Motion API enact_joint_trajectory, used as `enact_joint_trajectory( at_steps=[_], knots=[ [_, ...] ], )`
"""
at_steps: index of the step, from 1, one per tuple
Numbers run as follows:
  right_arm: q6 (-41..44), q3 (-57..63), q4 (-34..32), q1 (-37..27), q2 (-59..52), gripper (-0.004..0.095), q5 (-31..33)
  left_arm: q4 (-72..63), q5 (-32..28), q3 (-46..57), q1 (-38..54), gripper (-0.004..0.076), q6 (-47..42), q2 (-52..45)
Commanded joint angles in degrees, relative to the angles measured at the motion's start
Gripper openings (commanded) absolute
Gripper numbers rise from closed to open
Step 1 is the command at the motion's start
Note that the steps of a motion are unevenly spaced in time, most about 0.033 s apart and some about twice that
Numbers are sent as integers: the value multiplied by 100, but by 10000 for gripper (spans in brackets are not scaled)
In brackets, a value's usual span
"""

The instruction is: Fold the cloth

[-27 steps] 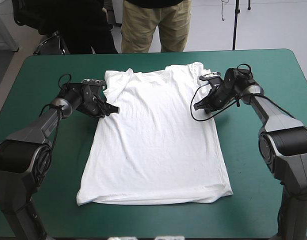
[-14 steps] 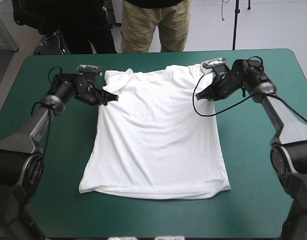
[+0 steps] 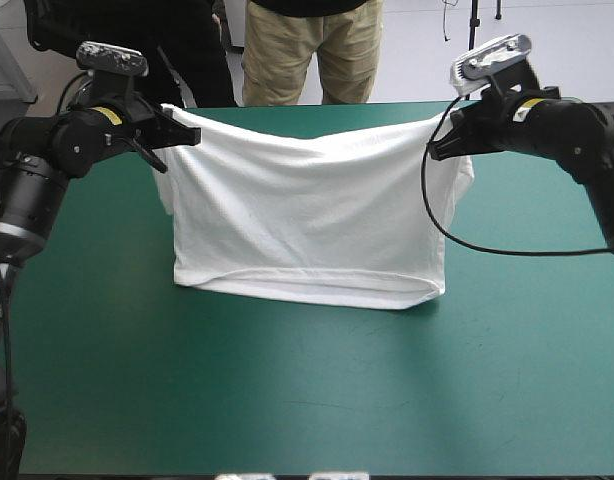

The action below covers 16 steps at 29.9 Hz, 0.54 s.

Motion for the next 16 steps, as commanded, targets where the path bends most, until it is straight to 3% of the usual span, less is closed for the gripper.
enact_joint_trajectory(
  at_steps=[1,8,11,16],
  knots=[
    [-48,-162,-239,3,-514,-17,-637,-20,-966,-207,-17,-17,104,-416],
    [-48,-166,-375,3,-384,-18,-948,-79,-1704,-207,-17,-17,104,-258],
    [-48,-166,-375,-5,-133,-18,-1615,-79,-2511,-207,-17,-17,104,-50],
    [-48,-166,-535,-9,387,-17,-3357,-79,-4038,-216,-17,-17,104,378]
  ],
)
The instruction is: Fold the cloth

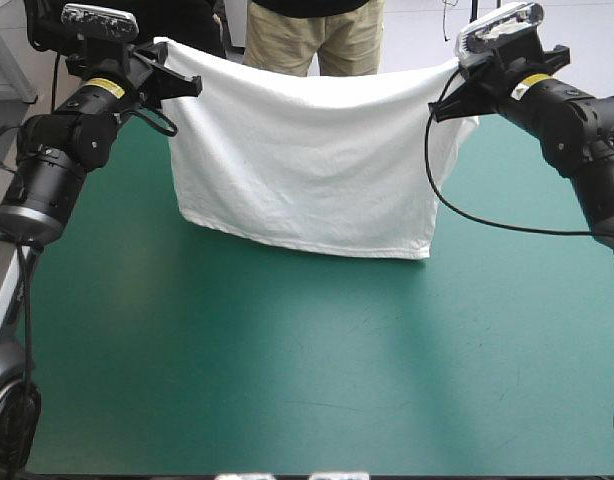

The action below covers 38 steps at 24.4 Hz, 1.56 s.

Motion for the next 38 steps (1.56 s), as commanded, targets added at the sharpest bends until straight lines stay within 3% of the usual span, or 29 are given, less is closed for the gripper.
enact_joint_trajectory(
  at_steps=[1,5,7,9,11,13,16,18,23,28,38],
  knots=[
    [-42,-159,-153,-9,112,-17,-1756,-49,-1588,-204,-17,-17,-13,12],
    [-70,-159,-332,-9,433,-18,-3400,-27,-3036,-204,-17,-17,277,233],
    [-162,-159,-336,-9,526,-18,-3987,-27,-3472,-204,-17,-17,487,296],
    [-305,-159,-336,-9,637,-17,-4429,-27,-3684,-204,-17,-17,666,349],
    [-305,-159,-336,-9,764,-17,-4385,-27,-3391,-204,-17,-17,808,461],
    [-183,-144,-272,-9,889,-18,-3600,-191,-2798,-98,-17,-17,868,567],
    [-127,-134,-153,-9,1280,-18,-1685,-561,-1084,130,-17,-17,735,828],
    [-138,-134,36,-9,1411,-17,-837,-573,15,225,-17,-17,694,951],
    [-489,-56,771,-18,1414,-17,930,-532,1748,402,-17,-17,400,973],
    [-515,619,771,-79,1211,-17,1321,-275,2909,443,-17,-17,175,902],
    [-534,2670,988,-245,-113,-17,1660,-129,3053,2156,-17,-17,-63,-378]
  ],
)
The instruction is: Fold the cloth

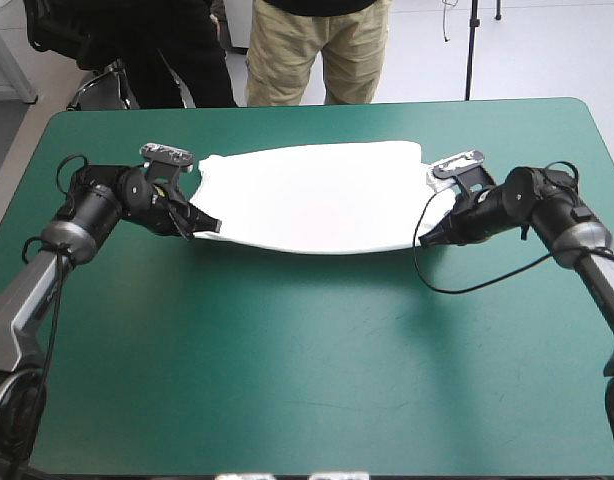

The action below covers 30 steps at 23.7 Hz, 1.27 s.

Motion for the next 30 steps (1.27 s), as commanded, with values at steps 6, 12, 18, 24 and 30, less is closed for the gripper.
enact_joint_trajectory(
  at_steps=[6,12,18,24,30],
  knots=[
    [55,703,313,-53,-877,-17,662,-86,-104,1366,-17,-17,-79,-1272],
    [128,1748,390,-40,-1538,-17,909,-89,-24,2669,-17,-17,-69,-2041],
    [253,2900,495,-28,-2321,-11,899,-239,235,3276,-17,-17,-55,-2816],
    [253,3081,523,-28,-2352,-10,807,-465,395,3564,-17,-17,132,-2816],
    [231,3041,499,-28,-2403,0,657,-520,469,3564,-17,-6,182,-2816]
  ],
)
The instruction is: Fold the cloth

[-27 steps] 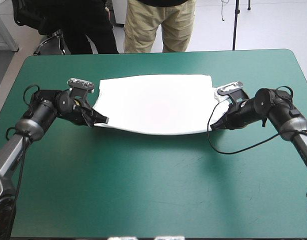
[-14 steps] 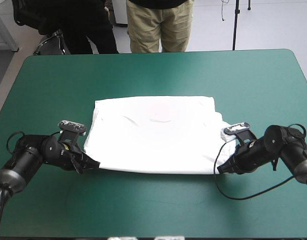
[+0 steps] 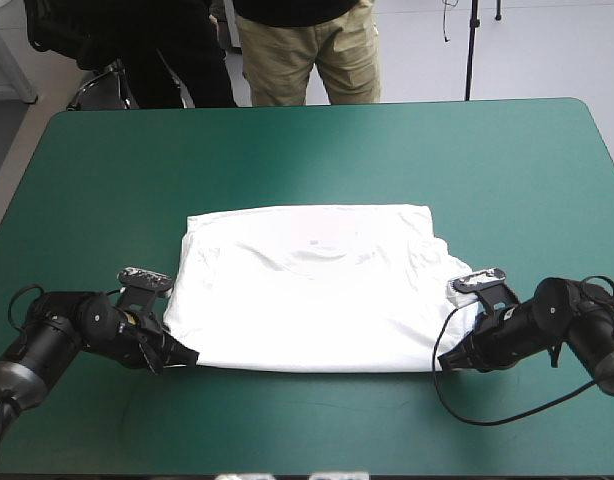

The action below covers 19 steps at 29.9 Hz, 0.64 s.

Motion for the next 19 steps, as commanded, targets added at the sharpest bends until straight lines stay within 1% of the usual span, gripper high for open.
enact_joint_trajectory(
  at_steps=[1,2,3,6,7,9,10,11,13,15,19],
  knots=[
    [-36,-209,12,-23,-206,39,-128,-124,33,-131,-17,18,111,-105],
    [-36,-283,-25,-23,-278,83,-128,-153,68,-145,-17,60,151,-105],
    [-17,-376,-53,-23,-363,154,-97,-153,112,-180,-17,118,110,-105],
    [56,-700,-143,-23,-639,384,151,-208,164,-314,-17,340,125,-176],
    [202,-886,-253,-23,-775,483,274,-264,167,-381,-17,417,125,-236],
    [438,-1186,-512,-23,-969,589,517,-334,163,-529,-17,515,86,-402],
    [599,-1358,-703,-34,-1110,637,651,-334,114,-631,-17,539,10,-507],
    [838,-1524,-930,-34,-1196,650,673,-290,41,-746,-17,541,-44,-619],
    [1370,-1797,-1416,-34,-1329,648,520,-292,-217,-990,-17,540,-132,-785],
    [1691,-1939,-1760,-34,-1276,648,268,-292,-542,-1225,-17,540,-302,-835],
    [1919,-1968,-2030,-34,-640,624,-117,-292,-685,-1483,-17,540,-342,-644]
  ],
)
